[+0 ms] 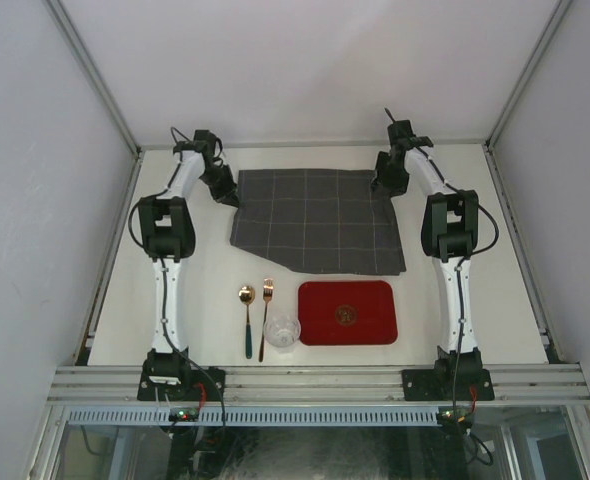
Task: Set the dinner table for one person
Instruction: Flatten out the napkin at the center of the board.
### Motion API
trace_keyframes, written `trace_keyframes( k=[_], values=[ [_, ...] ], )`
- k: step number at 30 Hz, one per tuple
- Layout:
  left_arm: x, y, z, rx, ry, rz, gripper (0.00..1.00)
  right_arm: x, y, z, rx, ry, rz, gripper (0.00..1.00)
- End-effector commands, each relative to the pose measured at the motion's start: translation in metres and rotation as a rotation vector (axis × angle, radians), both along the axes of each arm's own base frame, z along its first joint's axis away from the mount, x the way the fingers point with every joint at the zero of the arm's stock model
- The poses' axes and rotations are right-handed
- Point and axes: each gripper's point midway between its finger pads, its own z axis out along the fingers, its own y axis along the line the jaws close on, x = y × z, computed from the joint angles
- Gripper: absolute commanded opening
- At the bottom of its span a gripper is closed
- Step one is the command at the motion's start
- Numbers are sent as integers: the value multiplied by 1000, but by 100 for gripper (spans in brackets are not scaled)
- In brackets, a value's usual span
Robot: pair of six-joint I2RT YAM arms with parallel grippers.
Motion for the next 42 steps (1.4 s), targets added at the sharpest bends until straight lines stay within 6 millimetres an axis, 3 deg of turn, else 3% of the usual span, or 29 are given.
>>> trace_keyframes(
  k=[1, 6, 9, 20, 30, 42],
  values=[
    [2, -13, 6, -37, -8, -20, 3, 3, 4, -20, 51, 26, 10, 44],
    [0, -14, 6, -34, -6, -20, 0, 3, 2, -26, 64, 44, -2, 11],
    [0, -16, 7, -36, -6, -16, 0, 6, 1, -23, 73, 41, -12, 0],
    [12, -38, 27, -150, -67, 5, 0, 29, -15, 6, 91, -38, -70, 0],
    [40, -61, 82, -314, -237, 7, 0, 32, -24, 13, 92, -54, -86, 0],
    [51, -73, 140, -426, -349, 6, 0, 29, -30, 7, 74, -39, -90, 0]
  ],
)
